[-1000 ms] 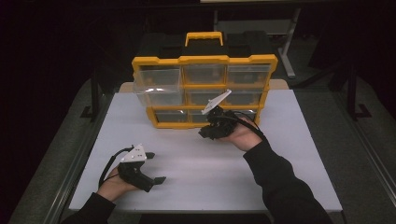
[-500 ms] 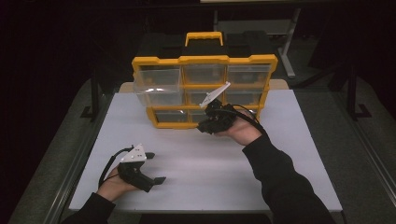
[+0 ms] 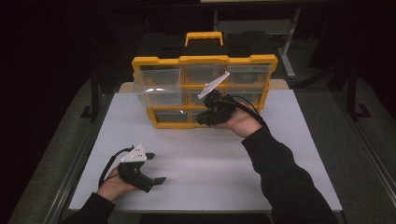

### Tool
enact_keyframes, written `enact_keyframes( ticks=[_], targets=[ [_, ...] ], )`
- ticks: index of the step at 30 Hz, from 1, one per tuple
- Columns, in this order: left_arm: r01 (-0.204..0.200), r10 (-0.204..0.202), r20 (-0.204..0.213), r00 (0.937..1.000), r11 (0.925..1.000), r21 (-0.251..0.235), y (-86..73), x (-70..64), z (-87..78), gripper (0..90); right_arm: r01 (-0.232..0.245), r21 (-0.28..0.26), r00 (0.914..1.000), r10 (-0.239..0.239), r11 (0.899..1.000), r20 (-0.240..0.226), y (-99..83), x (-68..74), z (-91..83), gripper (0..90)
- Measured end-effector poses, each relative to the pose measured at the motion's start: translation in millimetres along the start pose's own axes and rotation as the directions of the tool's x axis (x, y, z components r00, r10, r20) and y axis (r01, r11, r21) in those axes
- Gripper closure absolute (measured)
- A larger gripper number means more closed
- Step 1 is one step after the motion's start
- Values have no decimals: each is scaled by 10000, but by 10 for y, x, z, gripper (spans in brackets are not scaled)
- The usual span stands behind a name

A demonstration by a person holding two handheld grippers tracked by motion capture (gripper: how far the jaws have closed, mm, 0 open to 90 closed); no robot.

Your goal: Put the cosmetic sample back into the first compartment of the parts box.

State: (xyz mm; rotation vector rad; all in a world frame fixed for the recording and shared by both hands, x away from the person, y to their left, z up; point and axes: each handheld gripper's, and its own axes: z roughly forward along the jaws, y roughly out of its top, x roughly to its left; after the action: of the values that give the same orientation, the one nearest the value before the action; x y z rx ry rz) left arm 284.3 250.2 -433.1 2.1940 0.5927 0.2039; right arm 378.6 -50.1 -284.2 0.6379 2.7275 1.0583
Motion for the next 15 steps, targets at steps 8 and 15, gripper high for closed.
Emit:
enact_keyframes(
  ticks=[8, 15],
  targets=[
    [56, -56, 8, 10000, 10000, -11, 0, 2, -5, 0, 108, -81, 9999, -107, 9999, 82, 158, -5, -108, 796],
    [158, -158, 7, 9999, 9999, -43, 1, 4, -9, 0, 225, -189, 9997, -224, 9996, 85, 268, -15, -190, 796]
  ],
)
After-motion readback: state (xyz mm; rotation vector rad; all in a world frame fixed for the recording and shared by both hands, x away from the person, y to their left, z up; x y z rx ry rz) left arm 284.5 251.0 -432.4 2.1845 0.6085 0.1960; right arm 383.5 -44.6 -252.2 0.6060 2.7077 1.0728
